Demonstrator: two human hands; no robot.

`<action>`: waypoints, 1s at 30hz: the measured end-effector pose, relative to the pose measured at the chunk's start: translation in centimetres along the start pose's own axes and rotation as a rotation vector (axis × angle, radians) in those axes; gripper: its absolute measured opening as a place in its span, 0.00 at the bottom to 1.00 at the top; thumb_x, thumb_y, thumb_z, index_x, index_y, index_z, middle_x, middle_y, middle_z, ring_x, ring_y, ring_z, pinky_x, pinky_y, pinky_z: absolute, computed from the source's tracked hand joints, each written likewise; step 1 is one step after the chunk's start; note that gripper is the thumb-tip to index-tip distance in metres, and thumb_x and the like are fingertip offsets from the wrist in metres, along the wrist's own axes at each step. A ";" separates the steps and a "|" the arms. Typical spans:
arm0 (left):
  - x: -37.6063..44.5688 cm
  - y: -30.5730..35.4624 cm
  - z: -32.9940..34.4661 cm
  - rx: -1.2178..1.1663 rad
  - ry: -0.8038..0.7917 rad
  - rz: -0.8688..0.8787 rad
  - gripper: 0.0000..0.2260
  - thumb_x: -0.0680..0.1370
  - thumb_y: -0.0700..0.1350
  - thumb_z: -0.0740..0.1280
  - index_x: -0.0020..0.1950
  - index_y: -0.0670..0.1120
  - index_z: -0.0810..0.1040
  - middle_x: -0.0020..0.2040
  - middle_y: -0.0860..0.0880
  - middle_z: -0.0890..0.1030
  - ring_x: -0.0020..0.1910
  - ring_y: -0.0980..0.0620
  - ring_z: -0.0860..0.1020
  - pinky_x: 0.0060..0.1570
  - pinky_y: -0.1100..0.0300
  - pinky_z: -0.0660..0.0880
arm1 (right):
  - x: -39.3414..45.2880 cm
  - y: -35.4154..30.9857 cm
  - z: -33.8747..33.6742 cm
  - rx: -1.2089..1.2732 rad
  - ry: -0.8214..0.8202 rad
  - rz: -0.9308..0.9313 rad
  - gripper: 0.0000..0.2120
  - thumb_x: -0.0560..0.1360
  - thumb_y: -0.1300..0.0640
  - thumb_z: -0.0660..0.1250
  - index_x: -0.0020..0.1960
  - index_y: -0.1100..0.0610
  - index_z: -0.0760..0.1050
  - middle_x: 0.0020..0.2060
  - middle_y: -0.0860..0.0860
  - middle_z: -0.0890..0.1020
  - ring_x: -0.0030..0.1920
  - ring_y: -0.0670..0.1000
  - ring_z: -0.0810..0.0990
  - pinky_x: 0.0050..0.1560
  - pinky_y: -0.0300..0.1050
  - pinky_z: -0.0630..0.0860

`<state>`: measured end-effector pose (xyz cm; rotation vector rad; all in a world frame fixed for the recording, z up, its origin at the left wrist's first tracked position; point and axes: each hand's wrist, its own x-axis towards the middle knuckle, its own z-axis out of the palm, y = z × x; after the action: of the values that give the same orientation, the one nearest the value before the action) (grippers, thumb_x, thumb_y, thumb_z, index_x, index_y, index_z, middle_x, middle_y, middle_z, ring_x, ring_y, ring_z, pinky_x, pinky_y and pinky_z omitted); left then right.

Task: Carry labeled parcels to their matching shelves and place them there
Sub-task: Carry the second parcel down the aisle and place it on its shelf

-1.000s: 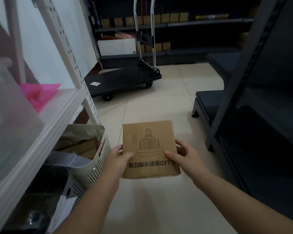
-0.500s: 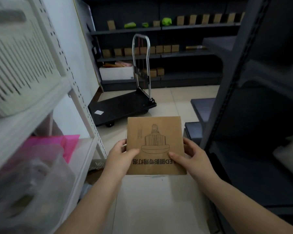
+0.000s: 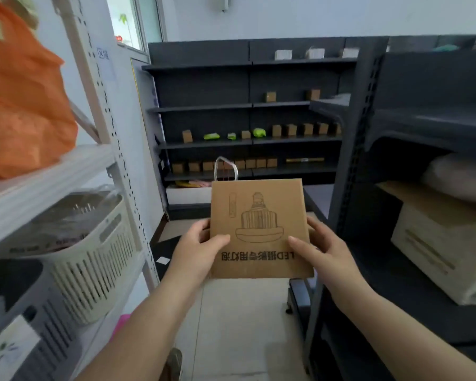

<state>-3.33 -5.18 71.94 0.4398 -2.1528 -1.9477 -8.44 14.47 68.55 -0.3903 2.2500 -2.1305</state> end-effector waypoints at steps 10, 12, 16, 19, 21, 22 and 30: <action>-3.6 13.1 -0.9 -0.040 0.063 0.206 0.18 0.76 0.47 0.64 0.66 0.52 0.70 0.58 0.52 0.78 0.57 0.49 0.76 0.61 0.45 0.72 | -0.6 -14.5 -2.4 0.009 0.139 -0.188 0.12 0.74 0.57 0.65 0.53 0.42 0.76 0.50 0.42 0.83 0.54 0.40 0.80 0.45 0.33 0.77; -4.2 14.4 -0.9 -0.071 0.061 0.233 0.17 0.76 0.48 0.64 0.65 0.51 0.71 0.56 0.52 0.79 0.55 0.51 0.77 0.57 0.50 0.74 | -1.0 -16.3 -2.9 0.000 0.145 -0.233 0.14 0.73 0.59 0.67 0.50 0.39 0.74 0.49 0.41 0.83 0.54 0.39 0.80 0.47 0.34 0.77; -5.8 17.2 -0.5 -0.142 0.050 0.298 0.11 0.77 0.48 0.63 0.59 0.52 0.73 0.51 0.55 0.80 0.50 0.55 0.79 0.43 0.60 0.74 | -1.9 -19.6 -3.7 0.036 0.155 -0.302 0.15 0.73 0.59 0.67 0.51 0.39 0.73 0.50 0.39 0.82 0.53 0.37 0.79 0.44 0.31 0.76; -6.7 18.1 -0.1 -0.163 0.050 0.339 0.14 0.76 0.47 0.64 0.62 0.51 0.73 0.54 0.53 0.80 0.52 0.53 0.79 0.44 0.61 0.75 | -2.6 -20.6 -4.0 0.038 0.153 -0.332 0.15 0.74 0.58 0.66 0.52 0.38 0.71 0.49 0.38 0.81 0.50 0.35 0.80 0.41 0.29 0.76; -7.2 18.8 0.0 -0.158 0.042 0.360 0.17 0.76 0.47 0.65 0.65 0.50 0.72 0.56 0.52 0.80 0.53 0.53 0.79 0.44 0.62 0.74 | -3.0 -21.4 -4.0 0.018 0.160 -0.336 0.15 0.73 0.57 0.66 0.52 0.38 0.71 0.51 0.38 0.80 0.54 0.37 0.78 0.50 0.35 0.76; -7.4 19.1 0.0 -0.161 0.036 0.369 0.17 0.76 0.47 0.65 0.65 0.50 0.72 0.56 0.52 0.80 0.54 0.53 0.79 0.43 0.63 0.74 | -3.2 -21.7 -4.1 0.001 0.161 -0.331 0.15 0.73 0.56 0.66 0.55 0.39 0.71 0.54 0.40 0.79 0.58 0.40 0.77 0.56 0.41 0.74; -8.3 19.4 -0.6 -0.108 0.020 0.441 0.17 0.73 0.46 0.68 0.62 0.51 0.71 0.50 0.58 0.79 0.51 0.58 0.78 0.44 0.66 0.75 | -4.7 -23.7 -4.5 -0.020 0.094 -0.223 0.33 0.72 0.50 0.67 0.73 0.42 0.57 0.59 0.40 0.68 0.55 0.44 0.70 0.51 0.40 0.70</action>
<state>3.02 -1.13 91.70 -0.0362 -1.9156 -1.7832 -0.71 18.87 91.43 -0.5798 2.3824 -2.2758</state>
